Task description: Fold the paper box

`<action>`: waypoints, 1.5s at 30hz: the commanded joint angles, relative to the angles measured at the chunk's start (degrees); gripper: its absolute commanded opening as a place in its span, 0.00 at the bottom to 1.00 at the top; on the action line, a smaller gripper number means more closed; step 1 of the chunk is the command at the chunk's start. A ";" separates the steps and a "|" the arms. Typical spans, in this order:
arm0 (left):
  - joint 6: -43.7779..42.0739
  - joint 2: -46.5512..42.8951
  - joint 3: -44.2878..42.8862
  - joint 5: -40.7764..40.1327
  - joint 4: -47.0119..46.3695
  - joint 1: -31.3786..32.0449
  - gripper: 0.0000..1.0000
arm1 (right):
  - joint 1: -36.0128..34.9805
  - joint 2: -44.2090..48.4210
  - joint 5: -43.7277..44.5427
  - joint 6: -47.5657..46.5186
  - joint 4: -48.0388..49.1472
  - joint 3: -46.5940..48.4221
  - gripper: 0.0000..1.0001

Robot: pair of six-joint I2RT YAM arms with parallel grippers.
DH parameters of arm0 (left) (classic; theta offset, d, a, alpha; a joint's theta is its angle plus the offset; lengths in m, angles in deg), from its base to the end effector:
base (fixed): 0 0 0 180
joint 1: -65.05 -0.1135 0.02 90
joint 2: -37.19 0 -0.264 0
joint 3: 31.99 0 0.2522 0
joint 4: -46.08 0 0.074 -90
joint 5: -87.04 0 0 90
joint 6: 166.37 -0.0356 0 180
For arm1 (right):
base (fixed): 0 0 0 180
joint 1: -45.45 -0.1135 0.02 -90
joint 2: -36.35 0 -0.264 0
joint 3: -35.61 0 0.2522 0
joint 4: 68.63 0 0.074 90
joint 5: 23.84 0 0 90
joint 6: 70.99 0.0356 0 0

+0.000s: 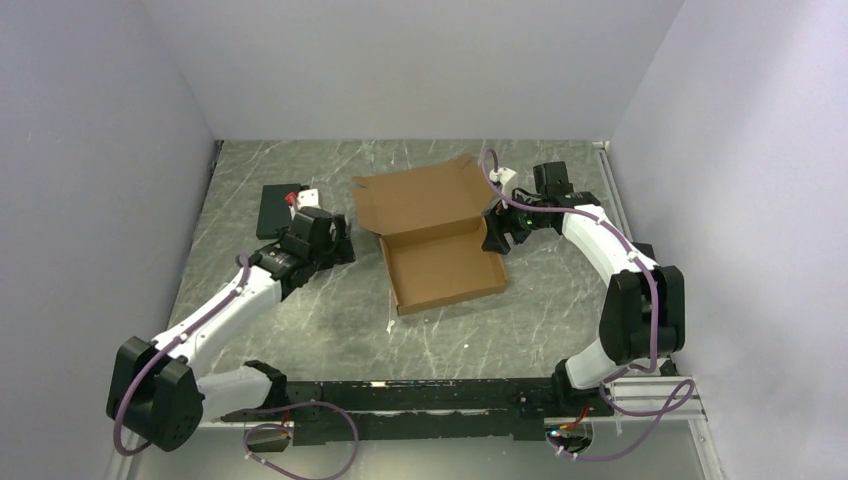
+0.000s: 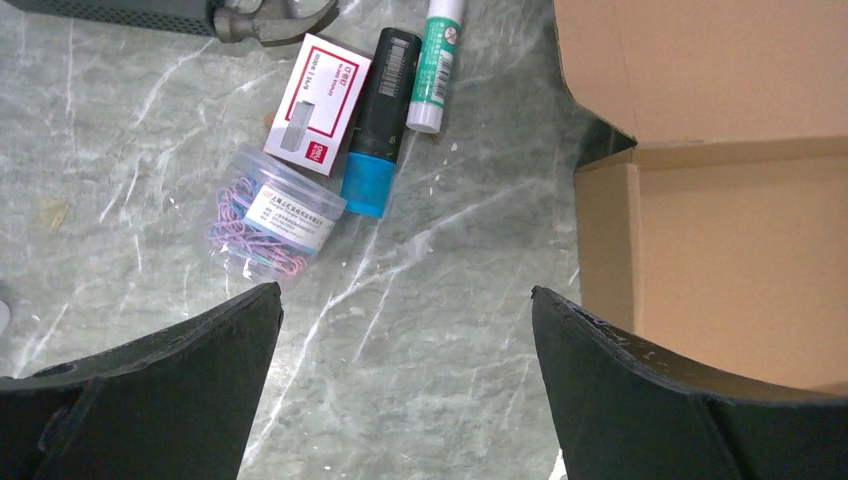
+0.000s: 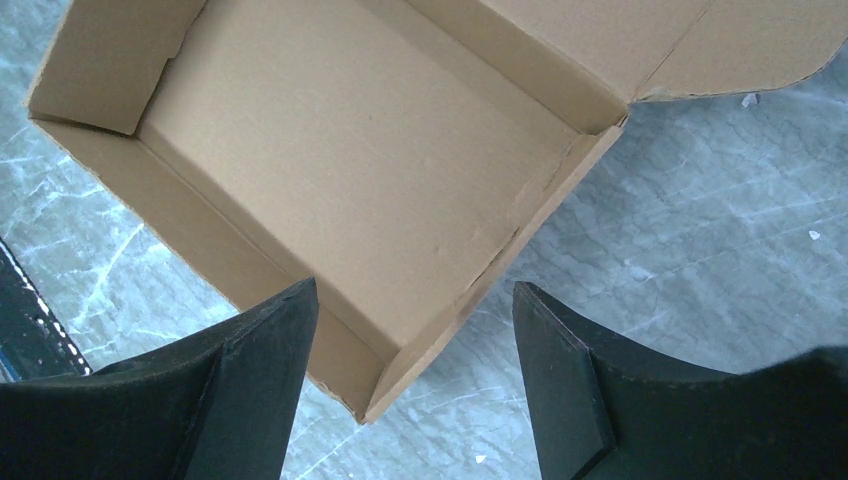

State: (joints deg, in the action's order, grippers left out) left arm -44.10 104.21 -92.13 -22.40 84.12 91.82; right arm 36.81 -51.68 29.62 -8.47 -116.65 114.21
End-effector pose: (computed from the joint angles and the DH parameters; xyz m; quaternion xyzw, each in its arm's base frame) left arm 0.2227 -0.0991 0.2504 -0.1083 0.9062 -0.0505 0.4056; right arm 0.3082 0.0683 0.2495 -0.3661 0.8394 0.2533 0.3118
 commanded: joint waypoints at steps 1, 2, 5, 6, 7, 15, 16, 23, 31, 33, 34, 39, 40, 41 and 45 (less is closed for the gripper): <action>5.76 -2.61 0.75 -1.44 -1.65 -0.57 1.00 | 0.30 1.32 -1.78 -1.21 -0.19 1.12 0.75; 5.80 -2.56 0.57 -1.11 -1.42 -0.66 0.99 | 0.36 1.25 -1.81 -1.17 -0.27 1.16 0.75; 6.77 -2.08 -0.37 -1.66 0.11 -0.74 1.00 | 0.36 1.25 -1.79 -1.27 -0.37 1.21 0.75; 7.63 -1.95 -0.79 -2.10 0.74 -0.75 0.99 | 0.38 1.27 -1.79 -1.37 -0.49 1.25 0.75; 8.63 -1.72 -1.18 -2.70 1.41 -0.81 1.00 | 0.32 1.29 -1.83 -1.38 -0.54 1.30 0.75; 18.65 5.55 -8.73 -7.30 13.42 -1.01 0.99 | 0.30 0.96 -1.92 -1.26 -0.59 1.32 0.75; 20.03 6.91 -9.99 -8.10 15.46 -1.01 1.00 | 0.30 0.88 -1.84 -1.19 -0.60 1.31 0.75; 27.26 15.87 -15.13 -11.93 22.94 -1.92 0.99 | 0.33 0.71 -1.61 -1.19 -0.62 1.26 0.75; 27.16 15.92 -10.87 -7.21 13.95 -7.73 0.97 | 0.30 0.09 -1.93 -1.24 -0.72 1.25 0.75; 27.55 15.93 -9.95 -6.64 12.54 -8.74 0.96 | 0.29 0.02 -1.96 -1.20 -0.80 1.21 0.75; 27.74 16.13 -9.61 -6.20 12.14 -9.61 0.96 | 0.29 0.01 -1.96 -1.25 -0.81 1.23 0.75; 27.79 18.05 -10.06 -3.58 11.12 -12.32 0.87 | 0.31 -0.18 -1.96 -1.22 -0.81 1.22 0.75; 27.65 18.45 -10.09 -3.13 10.70 -12.62 0.86 | 0.30 -0.19 -1.96 -1.20 -0.81 1.23 0.75; 27.59 18.75 -10.04 -2.74 10.41 -12.88 0.85 | 0.33 -0.27 -1.96 -1.17 -0.81 1.25 0.75; 27.62 20.05 -9.79 -1.84 9.53 -13.52 0.78 | 0.29 -0.22 -1.96 -1.21 -0.81 1.25 0.75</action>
State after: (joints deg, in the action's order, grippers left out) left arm -17.98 123.10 -101.81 -25.97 95.81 78.81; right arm 36.81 -51.76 29.60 -8.54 -117.09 114.21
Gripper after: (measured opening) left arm 0.802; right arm 0.748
